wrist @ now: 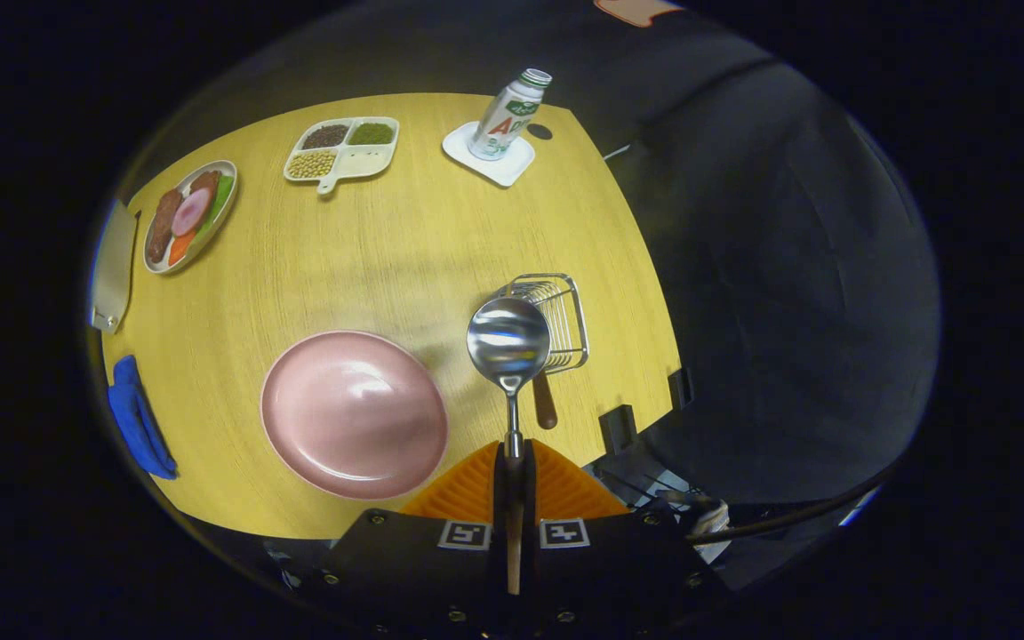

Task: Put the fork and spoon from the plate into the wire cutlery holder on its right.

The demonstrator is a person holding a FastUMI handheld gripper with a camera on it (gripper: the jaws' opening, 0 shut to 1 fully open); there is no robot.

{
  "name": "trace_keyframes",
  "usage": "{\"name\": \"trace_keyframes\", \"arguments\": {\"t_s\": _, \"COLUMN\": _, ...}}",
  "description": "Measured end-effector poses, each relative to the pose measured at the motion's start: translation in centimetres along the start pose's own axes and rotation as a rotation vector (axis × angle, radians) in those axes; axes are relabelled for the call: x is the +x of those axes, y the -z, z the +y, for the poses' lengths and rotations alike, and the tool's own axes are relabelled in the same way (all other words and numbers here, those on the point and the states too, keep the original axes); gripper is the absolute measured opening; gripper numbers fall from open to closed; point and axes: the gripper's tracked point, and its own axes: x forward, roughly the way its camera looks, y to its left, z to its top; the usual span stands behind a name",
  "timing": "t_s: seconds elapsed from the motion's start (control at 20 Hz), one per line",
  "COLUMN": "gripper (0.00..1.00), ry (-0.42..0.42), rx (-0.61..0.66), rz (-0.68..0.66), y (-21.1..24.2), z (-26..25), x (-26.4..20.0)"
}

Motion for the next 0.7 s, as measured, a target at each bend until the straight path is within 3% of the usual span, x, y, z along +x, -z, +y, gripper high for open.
{"name": "trace_keyframes", "arguments": {"t_s": 0.7, "gripper": 0.06, "ry": -0.011, "rx": -0.016, "rz": 0.114, "y": -1.1, "z": -5.7, "x": 6.4}}
